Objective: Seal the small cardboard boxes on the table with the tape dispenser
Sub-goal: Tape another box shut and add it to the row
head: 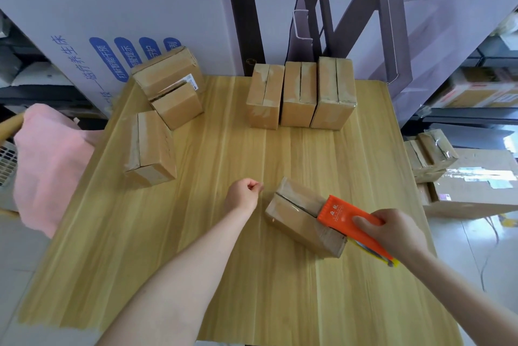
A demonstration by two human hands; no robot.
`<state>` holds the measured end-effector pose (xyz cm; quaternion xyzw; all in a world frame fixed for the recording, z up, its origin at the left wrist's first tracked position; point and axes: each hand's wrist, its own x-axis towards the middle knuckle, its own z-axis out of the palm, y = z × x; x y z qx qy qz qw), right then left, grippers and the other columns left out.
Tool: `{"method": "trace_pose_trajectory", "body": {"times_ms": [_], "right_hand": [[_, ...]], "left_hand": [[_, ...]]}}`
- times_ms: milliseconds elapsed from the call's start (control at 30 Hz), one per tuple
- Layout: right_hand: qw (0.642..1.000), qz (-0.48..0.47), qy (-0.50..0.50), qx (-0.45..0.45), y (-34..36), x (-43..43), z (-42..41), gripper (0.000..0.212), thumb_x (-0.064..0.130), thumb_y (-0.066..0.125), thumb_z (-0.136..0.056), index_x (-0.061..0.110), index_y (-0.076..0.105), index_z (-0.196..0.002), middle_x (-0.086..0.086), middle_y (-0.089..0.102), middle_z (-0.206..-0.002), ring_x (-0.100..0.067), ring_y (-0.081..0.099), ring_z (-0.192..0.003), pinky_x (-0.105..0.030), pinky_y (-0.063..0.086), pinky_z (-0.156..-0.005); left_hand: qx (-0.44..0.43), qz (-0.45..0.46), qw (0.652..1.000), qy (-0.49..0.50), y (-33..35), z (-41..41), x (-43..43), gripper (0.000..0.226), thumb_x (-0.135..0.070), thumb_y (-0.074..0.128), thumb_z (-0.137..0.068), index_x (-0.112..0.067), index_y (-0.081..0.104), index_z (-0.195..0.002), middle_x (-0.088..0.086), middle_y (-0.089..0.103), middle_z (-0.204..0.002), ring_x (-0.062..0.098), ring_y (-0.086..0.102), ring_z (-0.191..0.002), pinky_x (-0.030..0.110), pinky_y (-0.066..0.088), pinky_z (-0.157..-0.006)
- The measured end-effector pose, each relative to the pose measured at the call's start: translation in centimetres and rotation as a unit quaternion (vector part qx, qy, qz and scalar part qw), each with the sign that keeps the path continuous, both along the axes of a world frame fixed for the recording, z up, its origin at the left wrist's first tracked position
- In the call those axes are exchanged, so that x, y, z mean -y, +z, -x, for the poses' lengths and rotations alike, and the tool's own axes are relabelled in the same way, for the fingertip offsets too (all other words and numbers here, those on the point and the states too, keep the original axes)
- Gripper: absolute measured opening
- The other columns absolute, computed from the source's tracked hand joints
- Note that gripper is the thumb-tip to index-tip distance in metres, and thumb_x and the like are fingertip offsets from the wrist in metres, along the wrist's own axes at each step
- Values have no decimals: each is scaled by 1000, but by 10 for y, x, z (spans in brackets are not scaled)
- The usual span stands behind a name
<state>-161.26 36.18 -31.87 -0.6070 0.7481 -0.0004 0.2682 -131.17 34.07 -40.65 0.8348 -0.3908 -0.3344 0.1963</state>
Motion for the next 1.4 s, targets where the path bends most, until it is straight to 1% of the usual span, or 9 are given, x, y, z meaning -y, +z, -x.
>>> {"method": "trace_pose_trajectory", "body": {"times_ms": [300, 467, 633, 800, 1067, 1133, 1233, 1300, 1400], "right_hand": [[1000, -12, -17, 19, 1, 1, -1, 41, 56, 63, -77, 20, 60, -56, 2, 57, -45, -16, 54, -26, -17, 31, -34], [1000, -19, -11, 10, 1, 0, -2, 36, 57, 62, -77, 25, 62, -62, 3, 61, -53, -16, 55, -27, -19, 36, -33], [1000, -12, -3, 9, -1, -1, 0, 37, 59, 61, -77, 26, 61, -60, 2, 61, -53, -15, 55, -27, -19, 37, -31], [1000, -12, -7, 10, -3, 0, 0, 38, 59, 61, -76, 24, 62, -61, 2, 61, -55, -15, 55, -28, -20, 40, -32], [998, 12, 33, -49, -2, -3, -13, 38, 63, 61, -74, 26, 68, -74, 8, 61, -63, -11, 59, -54, -22, 41, -46], [996, 18, 64, -57, -3, -3, -23, 41, 64, 60, -73, 23, 67, -75, 8, 61, -66, -15, 60, -65, -22, 36, -49], [996, 17, 80, -40, -6, -2, -37, 43, 64, 60, -74, 21, 66, -74, 7, 60, -66, -16, 60, -68, -22, 34, -49], [997, 13, 77, -27, -5, -1, -39, 44, 64, 60, -75, 20, 68, -77, 6, 62, -67, -15, 59, -63, -23, 36, -48], [997, 3, 75, -15, -5, -3, -35, 43, 63, 59, -76, 21, 68, -76, 5, 62, -66, -8, 52, -48, -24, 41, -44]], "left_hand": [[-127, 18, 992, 13, -26, 22, -3, 15, -27, 60, -93, -19, 71, -99, 0, 72, -104, 19, 65, -94, 35, 53, -85], [-65, -33, 994, -83, -24, 14, 3, 26, -38, 50, -95, -29, 70, -108, -6, 71, -105, 18, 65, -93, 30, 51, -77], [-22, -30, 996, -85, -21, 12, 5, 35, -35, 46, -99, -20, 61, -126, 0, 64, -124, 22, 59, -114, 36, 48, -95], [-263, -20, 964, -29, 0, 39, 5, 55, -60, 34, -95, -19, 58, -124, -4, 58, -120, 18, 54, -110, 35, 43, -95], [-284, -5, 959, 1, 3, 41, -28, 52, -53, 40, -97, -17, 51, -132, -9, 54, -119, 13, 49, -107, 31, 41, -89], [-251, -8, 967, 35, 5, 36, -43, 54, -50, 41, -97, -14, 47, -137, -7, 53, -124, 14, 48, -109, 31, 40, -89], [13, 81, 995, -61, 13, 23, -39, 48, -31, 47, -99, -12, 40, -143, 4, 46, -144, 22, 42, -132, 34, 36, -107], [113, 187, 954, -203, 22, 27, -24, 43, -18, 51, -97, -11, 47, -139, 3, 47, -144, 20, 36, -138, 37, 29, -114], [171, 148, 910, -348, 21, 49, -13, 33, -29, 41, -101, -21, 59, -127, -4, 60, -129, 18, 48, -127, 33, 29, -110]]}}
